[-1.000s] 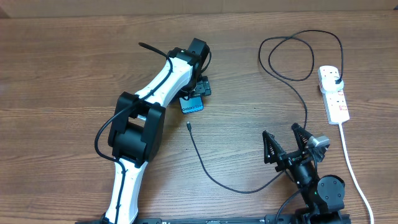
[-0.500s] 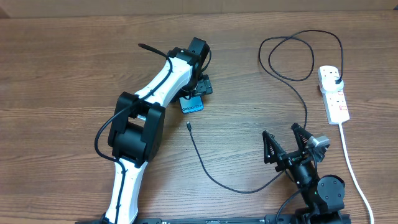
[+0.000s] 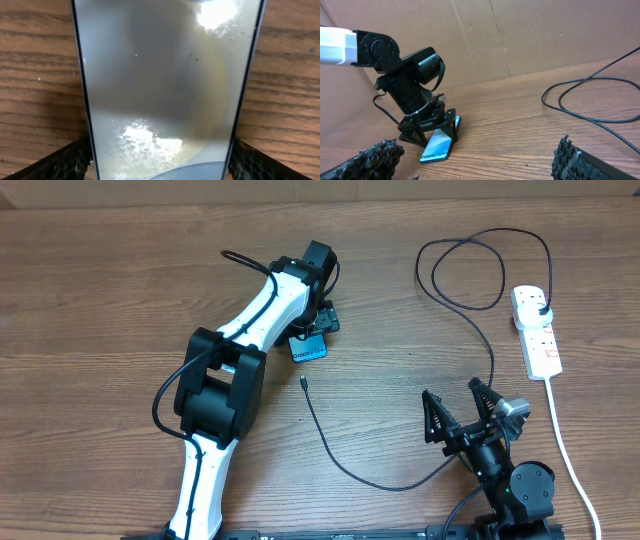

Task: Plug charger to phone and switch on socket
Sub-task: 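Close the left gripper on the phone's bottom edge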

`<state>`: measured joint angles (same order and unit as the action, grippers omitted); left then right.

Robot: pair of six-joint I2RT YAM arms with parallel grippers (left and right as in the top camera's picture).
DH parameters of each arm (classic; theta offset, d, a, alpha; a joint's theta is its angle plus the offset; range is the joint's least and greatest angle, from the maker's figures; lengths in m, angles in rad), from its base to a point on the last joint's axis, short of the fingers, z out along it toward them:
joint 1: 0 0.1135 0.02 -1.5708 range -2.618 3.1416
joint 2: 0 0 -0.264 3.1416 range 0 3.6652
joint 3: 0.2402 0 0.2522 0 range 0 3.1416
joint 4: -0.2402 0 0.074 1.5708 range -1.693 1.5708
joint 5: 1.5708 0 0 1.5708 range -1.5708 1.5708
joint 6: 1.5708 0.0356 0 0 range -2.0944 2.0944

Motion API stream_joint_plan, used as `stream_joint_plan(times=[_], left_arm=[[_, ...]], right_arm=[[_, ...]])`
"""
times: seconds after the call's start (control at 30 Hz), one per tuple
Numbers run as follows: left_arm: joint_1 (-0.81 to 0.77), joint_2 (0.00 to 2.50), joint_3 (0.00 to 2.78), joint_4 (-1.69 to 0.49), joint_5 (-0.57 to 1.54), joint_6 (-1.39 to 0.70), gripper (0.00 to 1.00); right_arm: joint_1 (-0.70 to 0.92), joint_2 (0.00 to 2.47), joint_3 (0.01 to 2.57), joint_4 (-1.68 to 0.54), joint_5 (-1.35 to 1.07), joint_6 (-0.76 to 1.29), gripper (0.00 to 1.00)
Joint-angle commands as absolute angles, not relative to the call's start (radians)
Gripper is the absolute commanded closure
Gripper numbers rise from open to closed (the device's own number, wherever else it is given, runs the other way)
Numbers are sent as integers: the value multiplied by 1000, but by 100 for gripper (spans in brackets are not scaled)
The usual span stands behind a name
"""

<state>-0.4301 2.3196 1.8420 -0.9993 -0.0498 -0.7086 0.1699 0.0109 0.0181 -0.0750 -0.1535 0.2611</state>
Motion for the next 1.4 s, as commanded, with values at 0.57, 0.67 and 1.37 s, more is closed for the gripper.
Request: stream_joint_plan(times=[0.57,0.67,1.37], left_arm=[[-424,2379,1861,-1048,-59,-741,25],[-424,2379,1861,-1051,-56,-741,28],[-424,2378,1862,-1084,28,-744,50]], right_arm=[[165,3,8,-70,-159,260,0],[165,3,8,-70,-159,260,0],[165,3,8,-69,-159,260,0]])
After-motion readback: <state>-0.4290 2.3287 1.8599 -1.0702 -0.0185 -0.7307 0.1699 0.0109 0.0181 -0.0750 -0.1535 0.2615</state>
